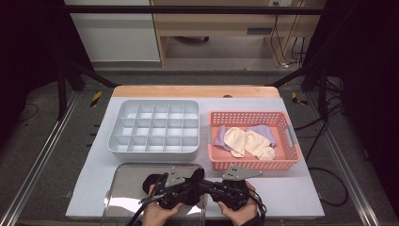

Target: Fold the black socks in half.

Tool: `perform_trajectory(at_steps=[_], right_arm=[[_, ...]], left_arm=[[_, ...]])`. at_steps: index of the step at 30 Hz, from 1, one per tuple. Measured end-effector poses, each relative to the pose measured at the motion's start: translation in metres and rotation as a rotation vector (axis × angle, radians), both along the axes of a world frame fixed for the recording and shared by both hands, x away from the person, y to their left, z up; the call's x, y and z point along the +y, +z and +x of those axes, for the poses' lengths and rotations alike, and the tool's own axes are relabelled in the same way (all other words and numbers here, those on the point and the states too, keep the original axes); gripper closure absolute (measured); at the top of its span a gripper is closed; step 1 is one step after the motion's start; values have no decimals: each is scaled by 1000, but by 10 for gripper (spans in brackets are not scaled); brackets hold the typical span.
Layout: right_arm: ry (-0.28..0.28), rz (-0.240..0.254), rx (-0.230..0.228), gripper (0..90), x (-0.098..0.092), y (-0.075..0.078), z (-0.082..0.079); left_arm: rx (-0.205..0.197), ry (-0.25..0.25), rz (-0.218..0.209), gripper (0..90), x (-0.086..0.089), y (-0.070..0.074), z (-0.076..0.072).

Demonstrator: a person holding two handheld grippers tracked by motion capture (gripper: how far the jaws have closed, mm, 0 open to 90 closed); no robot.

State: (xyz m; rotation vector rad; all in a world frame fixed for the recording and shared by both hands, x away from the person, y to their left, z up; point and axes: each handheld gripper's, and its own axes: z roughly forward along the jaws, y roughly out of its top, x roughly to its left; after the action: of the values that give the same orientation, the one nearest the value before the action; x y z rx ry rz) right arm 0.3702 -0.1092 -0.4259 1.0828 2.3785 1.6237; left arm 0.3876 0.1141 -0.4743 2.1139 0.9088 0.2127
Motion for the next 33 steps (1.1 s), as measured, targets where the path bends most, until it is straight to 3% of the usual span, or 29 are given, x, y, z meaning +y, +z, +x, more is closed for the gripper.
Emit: perform_trajectory(at_steps=[5,8,11,14,18,21,26,33], right_arm=[[-18,-1,5,824,-3,0,3],[-29,-3,5,824,-6,0,4],[-26,-4,10,824,-6,0,6],[-21,-5,13,823,-3,1,6],[-2,-11,7,823,7,6,8],[23,-15,0,823,21,9,10],[78,-48,-7,821,51,10,12],[122,-86,13,820,93,5,25]], left_arm=[[-23,34,-37,807,20,14,1],[-48,76,-56,822,45,26,2],[-80,142,-42,837,78,34,3],[-88,221,-10,847,110,31,1],[-44,290,-5,850,140,16,-2],[-32,292,-2,852,143,13,-1],[-24,277,41,848,136,7,-2],[-22,271,36,861,139,7,-3]])
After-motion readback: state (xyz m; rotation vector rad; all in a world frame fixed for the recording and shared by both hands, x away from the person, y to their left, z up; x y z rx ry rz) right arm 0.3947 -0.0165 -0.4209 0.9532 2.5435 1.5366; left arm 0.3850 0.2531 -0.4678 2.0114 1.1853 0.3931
